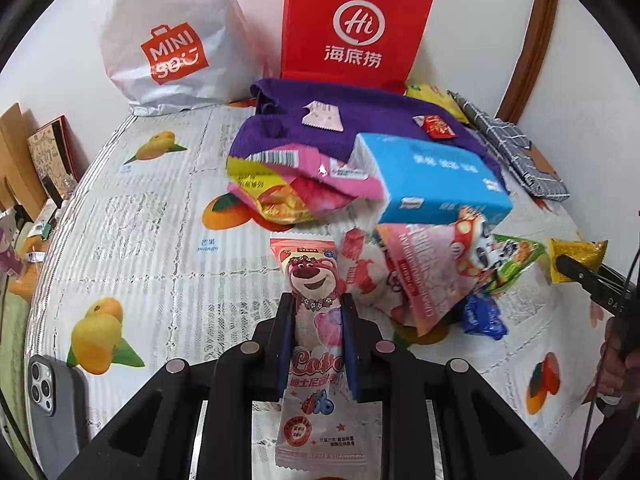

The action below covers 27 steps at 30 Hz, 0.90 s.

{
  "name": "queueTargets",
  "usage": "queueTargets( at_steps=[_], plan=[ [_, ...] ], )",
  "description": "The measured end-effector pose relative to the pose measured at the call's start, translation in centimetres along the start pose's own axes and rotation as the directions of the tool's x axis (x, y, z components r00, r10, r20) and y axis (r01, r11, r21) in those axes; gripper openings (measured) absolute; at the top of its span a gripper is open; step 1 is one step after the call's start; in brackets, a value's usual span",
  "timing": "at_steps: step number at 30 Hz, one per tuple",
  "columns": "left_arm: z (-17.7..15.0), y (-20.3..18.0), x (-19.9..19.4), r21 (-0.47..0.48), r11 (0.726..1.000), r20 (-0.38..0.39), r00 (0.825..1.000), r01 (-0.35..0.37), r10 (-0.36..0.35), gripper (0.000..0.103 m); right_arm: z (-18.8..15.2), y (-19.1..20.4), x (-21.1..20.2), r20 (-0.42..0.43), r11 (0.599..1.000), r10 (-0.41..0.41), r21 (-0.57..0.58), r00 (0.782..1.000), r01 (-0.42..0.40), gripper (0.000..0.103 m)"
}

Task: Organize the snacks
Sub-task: 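Lift both held packets and carry them toward the purple towel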

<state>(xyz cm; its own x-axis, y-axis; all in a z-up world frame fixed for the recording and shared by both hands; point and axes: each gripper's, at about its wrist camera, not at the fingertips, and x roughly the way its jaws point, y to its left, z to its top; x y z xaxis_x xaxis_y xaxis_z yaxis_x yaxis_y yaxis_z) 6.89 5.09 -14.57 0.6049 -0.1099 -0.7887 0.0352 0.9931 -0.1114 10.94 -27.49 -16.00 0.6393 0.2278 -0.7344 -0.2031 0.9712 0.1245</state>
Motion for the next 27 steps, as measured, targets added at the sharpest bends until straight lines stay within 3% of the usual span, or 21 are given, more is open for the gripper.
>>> queueTargets(
  at_steps=[8,18,27],
  plan=[
    [3.0,-1.9,-1.6,0.021,1.0,0.033,0.999,0.022,-0.022,0.021,4.3,2.4,-0.9,0.058,0.999,0.02,-0.038,0.998,-0.018,0.055],
    [11.1,-5.2,-1.7,0.058,0.996,0.098,0.992,0.07,-0.075,0.021,13.2,7.7,0.2,0.129,0.989,0.088,-0.133,0.988,-0.071,0.054],
    [18.0,-4.7,-0.3,0.051,0.998,0.157,0.986,0.038,-0.046,0.021,19.7,8.4,3.7,0.151,0.989,0.069,-0.14,0.986,-0.048,0.055]
  ],
)
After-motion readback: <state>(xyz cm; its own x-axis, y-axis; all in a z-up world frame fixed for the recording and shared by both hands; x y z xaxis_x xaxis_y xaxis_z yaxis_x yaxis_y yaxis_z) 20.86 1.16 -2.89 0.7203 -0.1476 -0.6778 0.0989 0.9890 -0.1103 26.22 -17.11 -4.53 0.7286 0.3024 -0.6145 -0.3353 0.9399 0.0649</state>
